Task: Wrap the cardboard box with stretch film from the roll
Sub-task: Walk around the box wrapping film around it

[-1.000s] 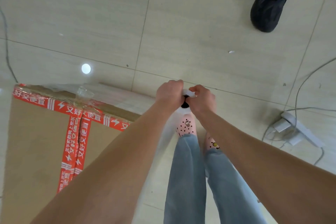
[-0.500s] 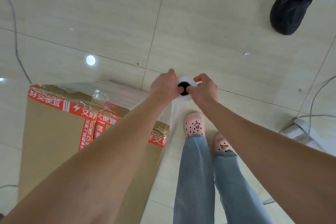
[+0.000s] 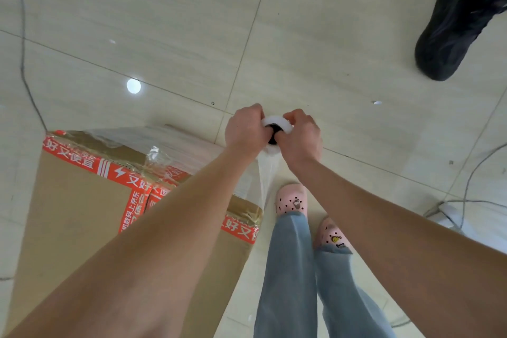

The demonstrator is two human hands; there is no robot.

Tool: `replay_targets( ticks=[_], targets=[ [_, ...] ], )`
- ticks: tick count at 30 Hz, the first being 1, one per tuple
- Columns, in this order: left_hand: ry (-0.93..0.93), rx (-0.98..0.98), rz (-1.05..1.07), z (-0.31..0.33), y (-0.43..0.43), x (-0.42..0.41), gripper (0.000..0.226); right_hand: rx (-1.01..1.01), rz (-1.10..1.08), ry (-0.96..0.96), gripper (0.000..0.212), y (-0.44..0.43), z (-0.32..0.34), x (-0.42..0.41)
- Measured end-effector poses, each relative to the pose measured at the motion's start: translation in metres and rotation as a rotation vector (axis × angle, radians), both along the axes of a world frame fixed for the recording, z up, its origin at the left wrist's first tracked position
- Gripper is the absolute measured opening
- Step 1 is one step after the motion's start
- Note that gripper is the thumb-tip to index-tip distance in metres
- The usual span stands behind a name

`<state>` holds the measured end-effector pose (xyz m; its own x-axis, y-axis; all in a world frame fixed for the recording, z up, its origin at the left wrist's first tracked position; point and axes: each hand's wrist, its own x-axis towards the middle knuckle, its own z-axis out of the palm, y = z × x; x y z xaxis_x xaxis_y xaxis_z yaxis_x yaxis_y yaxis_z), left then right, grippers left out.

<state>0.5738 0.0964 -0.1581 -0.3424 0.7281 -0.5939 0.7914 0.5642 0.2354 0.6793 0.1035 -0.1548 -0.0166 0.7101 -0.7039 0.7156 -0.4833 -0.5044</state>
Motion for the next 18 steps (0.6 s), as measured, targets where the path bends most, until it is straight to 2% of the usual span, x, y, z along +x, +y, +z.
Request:
replay_targets(
  ticks=[4,6,10,12,15,18],
  targets=[
    [-0.086,-0.131,0.318,0.008,0.006,-0.010,0.022,-0.007,0.095,-0.075,0.039,0.021,0.005,-0.019],
    [-0.098,-0.171,0.238,0.011,0.011,-0.011,0.027,-0.024,0.111,-0.106,0.038,0.029,0.006,-0.021],
    [-0.009,-0.065,-0.177,0.014,0.022,-0.001,0.021,-0.030,0.180,-0.120,0.035,0.036,0.006,-0.015],
    [0.054,-0.029,-0.297,0.012,0.029,0.005,0.020,-0.015,0.243,-0.133,0.031,0.040,0.006,-0.012],
    [0.075,-0.046,-0.322,0.011,0.040,0.003,0.018,0.010,0.311,-0.144,0.028,0.048,0.005,-0.014],
    [0.083,-0.062,-0.246,0.009,0.050,-0.011,0.011,0.011,0.402,-0.156,0.028,0.062,0.006,-0.028]
  ],
)
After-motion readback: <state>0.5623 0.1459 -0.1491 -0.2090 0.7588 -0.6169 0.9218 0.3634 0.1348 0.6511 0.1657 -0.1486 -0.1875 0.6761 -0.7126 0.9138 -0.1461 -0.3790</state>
